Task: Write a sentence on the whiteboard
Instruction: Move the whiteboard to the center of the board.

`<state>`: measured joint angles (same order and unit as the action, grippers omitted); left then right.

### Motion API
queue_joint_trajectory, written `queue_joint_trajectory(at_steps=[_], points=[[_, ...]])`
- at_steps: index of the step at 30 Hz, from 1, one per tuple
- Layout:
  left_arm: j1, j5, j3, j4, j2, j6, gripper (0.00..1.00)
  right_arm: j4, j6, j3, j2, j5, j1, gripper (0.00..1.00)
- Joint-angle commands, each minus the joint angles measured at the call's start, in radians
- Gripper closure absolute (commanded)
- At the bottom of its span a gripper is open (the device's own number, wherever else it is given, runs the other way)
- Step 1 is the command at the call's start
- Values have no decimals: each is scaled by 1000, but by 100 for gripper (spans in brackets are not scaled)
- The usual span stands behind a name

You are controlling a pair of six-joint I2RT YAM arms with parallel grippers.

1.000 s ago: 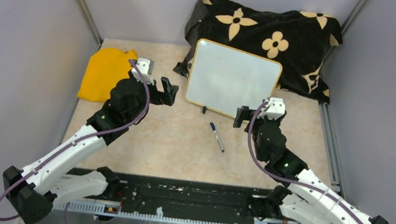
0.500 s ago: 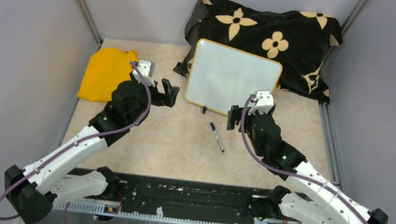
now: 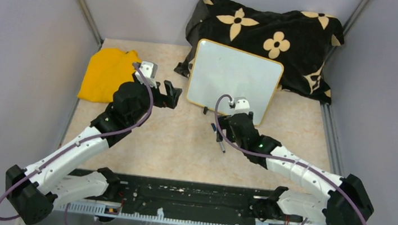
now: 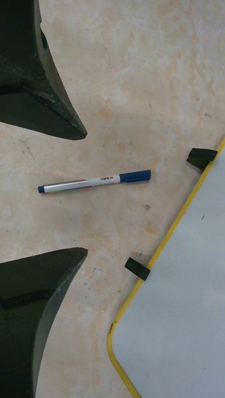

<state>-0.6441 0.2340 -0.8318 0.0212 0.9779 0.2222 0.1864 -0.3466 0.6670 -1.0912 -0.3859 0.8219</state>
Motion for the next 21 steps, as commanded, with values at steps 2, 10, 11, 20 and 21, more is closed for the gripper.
queue_joint_trajectory(at_steps=[2,10,11,20,21], points=[[0,-22,-8,19,5,-14,1,-90,-94,-17,-58,-24,-2,22],[1,-23,-12,10,7,-11,1,-143,-264,-69,-136,-165,-76,40],[0,-21,-13,9,7,-11,1,-151,-271,-71,-148,-162,-89,41],[0,-22,-15,2,-6,-6,1,-211,-273,-40,-286,-151,-153,44],[0,-22,-16,3,-6,-6,1,-222,-269,-38,-298,-148,-162,45]])
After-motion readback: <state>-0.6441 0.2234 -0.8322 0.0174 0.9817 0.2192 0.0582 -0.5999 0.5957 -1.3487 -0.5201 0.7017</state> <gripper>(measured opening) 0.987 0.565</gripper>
